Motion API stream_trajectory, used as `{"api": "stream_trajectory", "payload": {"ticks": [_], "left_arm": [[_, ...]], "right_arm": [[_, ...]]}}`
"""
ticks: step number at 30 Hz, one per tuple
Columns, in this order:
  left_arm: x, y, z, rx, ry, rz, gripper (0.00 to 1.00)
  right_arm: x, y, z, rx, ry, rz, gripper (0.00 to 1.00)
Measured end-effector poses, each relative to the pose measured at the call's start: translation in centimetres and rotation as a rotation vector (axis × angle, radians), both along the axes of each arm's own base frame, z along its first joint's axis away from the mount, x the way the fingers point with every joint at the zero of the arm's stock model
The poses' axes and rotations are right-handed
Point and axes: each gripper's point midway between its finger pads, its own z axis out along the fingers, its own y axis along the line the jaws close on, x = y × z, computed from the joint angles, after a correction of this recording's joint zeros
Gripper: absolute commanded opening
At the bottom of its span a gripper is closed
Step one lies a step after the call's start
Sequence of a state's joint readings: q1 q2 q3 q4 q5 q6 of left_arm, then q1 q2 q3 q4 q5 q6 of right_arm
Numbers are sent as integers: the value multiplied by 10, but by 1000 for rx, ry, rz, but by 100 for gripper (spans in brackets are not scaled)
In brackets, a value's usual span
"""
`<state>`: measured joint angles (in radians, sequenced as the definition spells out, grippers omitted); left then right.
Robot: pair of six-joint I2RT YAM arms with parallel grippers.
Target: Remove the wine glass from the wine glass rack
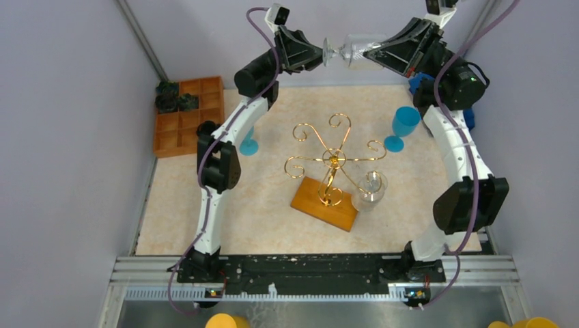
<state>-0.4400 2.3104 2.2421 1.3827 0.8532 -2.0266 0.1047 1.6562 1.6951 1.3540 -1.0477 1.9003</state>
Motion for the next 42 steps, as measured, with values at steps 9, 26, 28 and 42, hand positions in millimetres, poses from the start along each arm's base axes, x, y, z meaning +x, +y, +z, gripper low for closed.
{"api": "stream_trajectory", "payload": {"ticks": [9, 26, 28, 42], "left_arm": [[14, 1, -15, 77, 6, 49, 33], [63, 45, 23, 540, -20, 855, 25], [67, 50, 12, 601, -2, 920, 25], [44, 41, -113, 1144, 74, 1179, 23]], "right_arm": [[18, 4, 5, -75, -36, -191, 0], [170, -56, -104, -689, 223, -938, 0], [186, -67, -147, -805, 290, -973, 0], [219, -71, -314, -1316, 435, -941, 0]]}}
